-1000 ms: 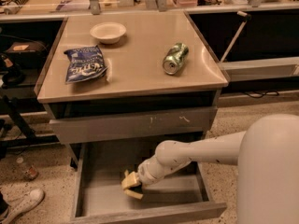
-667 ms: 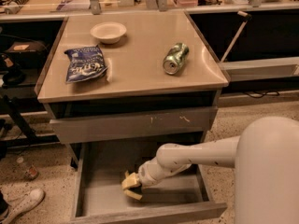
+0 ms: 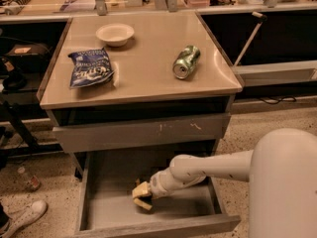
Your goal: Place sponge into middle drawer
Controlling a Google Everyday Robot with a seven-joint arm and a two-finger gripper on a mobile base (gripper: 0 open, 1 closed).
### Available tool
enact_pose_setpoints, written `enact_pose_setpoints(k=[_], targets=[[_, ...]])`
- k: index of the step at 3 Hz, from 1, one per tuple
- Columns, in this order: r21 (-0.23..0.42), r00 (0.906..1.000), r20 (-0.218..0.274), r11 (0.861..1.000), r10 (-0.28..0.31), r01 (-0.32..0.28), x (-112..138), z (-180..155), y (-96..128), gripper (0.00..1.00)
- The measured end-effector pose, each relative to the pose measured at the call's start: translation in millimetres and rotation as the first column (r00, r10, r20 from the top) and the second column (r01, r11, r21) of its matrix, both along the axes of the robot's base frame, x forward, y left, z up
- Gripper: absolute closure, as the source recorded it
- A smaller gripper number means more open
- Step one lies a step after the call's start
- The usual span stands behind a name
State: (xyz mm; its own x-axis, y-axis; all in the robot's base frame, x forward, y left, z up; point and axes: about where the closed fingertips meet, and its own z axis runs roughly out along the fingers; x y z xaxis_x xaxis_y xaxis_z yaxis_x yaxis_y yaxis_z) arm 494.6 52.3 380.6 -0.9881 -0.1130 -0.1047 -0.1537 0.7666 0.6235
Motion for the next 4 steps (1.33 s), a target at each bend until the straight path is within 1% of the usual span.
enact_pose_setpoints(k=[1,4], targets=[[0.001,1.0000,0.000,1.000,-0.001,0.001,0.3,-0.4,-0.2,0.82],[0.001,1.0000,0.000,1.000,-0.001,0.001,0.2,-0.5,-0.1,0.12]])
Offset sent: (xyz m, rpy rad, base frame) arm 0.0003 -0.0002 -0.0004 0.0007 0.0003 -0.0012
